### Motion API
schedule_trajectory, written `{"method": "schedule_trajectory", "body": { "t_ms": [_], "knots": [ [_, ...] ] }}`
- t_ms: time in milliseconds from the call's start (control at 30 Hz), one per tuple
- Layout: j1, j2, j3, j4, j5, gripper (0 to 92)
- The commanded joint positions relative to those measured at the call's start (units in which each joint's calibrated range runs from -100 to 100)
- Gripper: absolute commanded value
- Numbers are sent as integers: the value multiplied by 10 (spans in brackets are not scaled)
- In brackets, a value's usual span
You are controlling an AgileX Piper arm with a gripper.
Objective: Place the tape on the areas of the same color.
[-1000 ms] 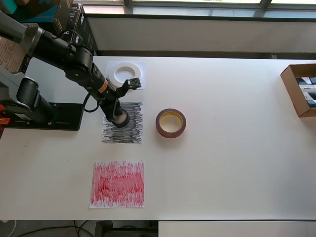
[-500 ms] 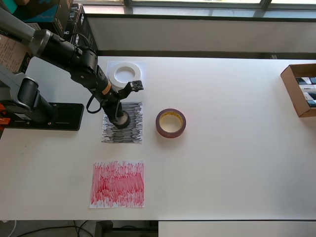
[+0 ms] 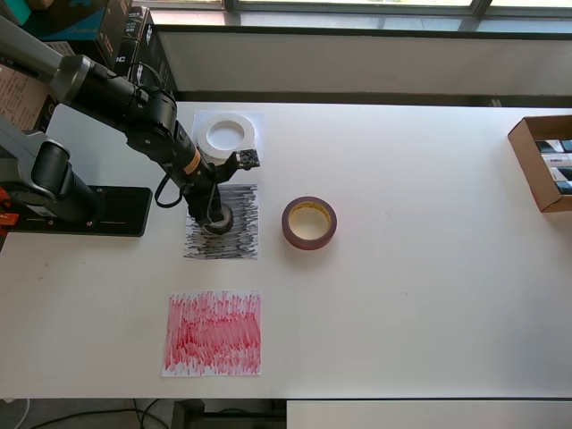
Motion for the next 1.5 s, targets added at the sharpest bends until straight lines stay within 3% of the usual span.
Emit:
{"method": "schedule_trajectory", "body": {
  "t_ms": [0, 267, 433, 933, 1467],
  "knots": [
    [1, -4, -4, -20, 0, 680],
    [5, -5, -57, -22, 2, 680],
    [0, 7, -147, -13, 50, 680],
    [-6, 133, -335, 169, 216, 680],
    [-55, 233, -424, 227, 298, 680]
  ]
}}
